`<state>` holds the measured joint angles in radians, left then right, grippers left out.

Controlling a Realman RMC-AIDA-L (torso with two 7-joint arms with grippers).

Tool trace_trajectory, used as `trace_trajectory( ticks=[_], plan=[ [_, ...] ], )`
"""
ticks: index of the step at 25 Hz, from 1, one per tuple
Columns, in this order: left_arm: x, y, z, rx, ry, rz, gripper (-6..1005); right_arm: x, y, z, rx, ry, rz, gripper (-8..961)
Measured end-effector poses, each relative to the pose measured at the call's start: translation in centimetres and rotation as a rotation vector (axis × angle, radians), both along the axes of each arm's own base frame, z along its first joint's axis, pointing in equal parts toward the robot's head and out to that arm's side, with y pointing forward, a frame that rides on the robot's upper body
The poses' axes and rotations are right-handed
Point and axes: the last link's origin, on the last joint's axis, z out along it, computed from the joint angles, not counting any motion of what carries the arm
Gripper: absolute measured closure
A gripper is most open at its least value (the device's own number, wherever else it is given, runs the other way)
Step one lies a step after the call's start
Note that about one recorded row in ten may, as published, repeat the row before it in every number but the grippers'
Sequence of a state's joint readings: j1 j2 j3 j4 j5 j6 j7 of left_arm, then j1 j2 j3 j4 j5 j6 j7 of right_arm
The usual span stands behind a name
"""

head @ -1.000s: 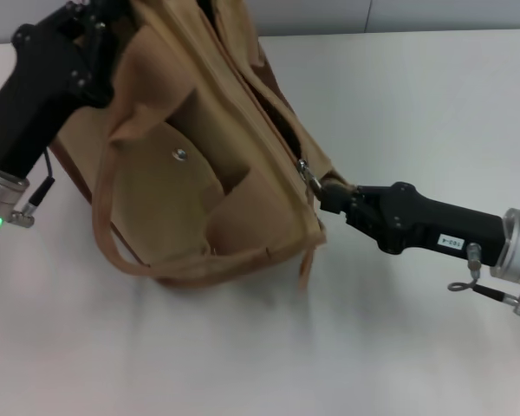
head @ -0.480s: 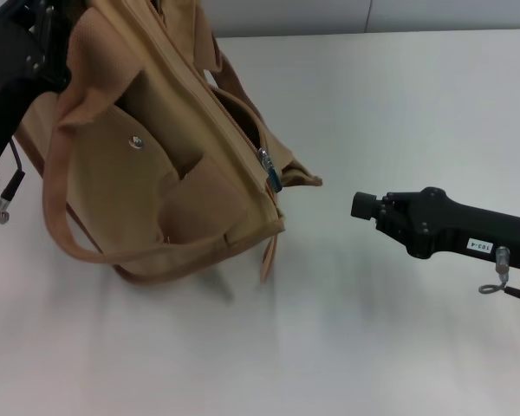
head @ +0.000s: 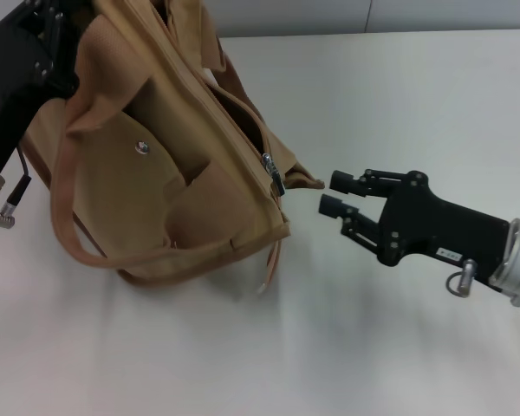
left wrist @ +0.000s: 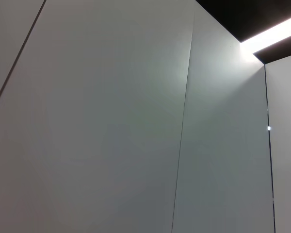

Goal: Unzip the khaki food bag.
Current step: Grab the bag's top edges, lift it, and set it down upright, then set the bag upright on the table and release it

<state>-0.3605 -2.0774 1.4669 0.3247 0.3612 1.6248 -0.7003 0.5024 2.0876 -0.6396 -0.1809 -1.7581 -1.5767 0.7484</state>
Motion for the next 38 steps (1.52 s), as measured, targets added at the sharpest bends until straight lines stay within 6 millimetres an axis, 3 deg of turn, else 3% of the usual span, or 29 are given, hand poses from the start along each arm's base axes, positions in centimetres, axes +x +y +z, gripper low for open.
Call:
trace_trajectory(
  ticks=[4,16,19,24,29,34,38],
  plan=[
    [-0.1,-0.1,-0.1,-0.011,-0.009,0.003,977,-0.1,0.6,-1.2,0.071,-0.041,-0.004,625],
    [-0.3,-0.2,-0.1,-0.021,-0.016,0.016,978,-0.5,-0.4,-3.2,0.215,-0.119,0.08,455],
    [-0.3,-0.2,-0.2,-0.023,-0.017,0.015,978,-0.7,-0.3,-3.4,0.215,-0.121,0.086,480],
    [-0.4,-0.2,-0.1,-0.028,-0.026,0.018,978,-0.8,-0.4,-3.4,0.22,-0.12,0.094,725],
    [-0.6,-0.4,0.0,-0.028,-0.026,0.022,977,-0.8,-0.4,-3.4,0.239,-0.123,0.101,903],
    [-0.6,-0.7,-0.2,-0.038,-0.02,0.017,977,-1.1,0.2,-2.0,0.303,-0.022,0.019,904],
    [-0.1,-1.1,-1.8,-0.113,0.028,-0.016,960,-0.9,1.5,0.5,0.343,0.164,-0.14,901]
  ],
)
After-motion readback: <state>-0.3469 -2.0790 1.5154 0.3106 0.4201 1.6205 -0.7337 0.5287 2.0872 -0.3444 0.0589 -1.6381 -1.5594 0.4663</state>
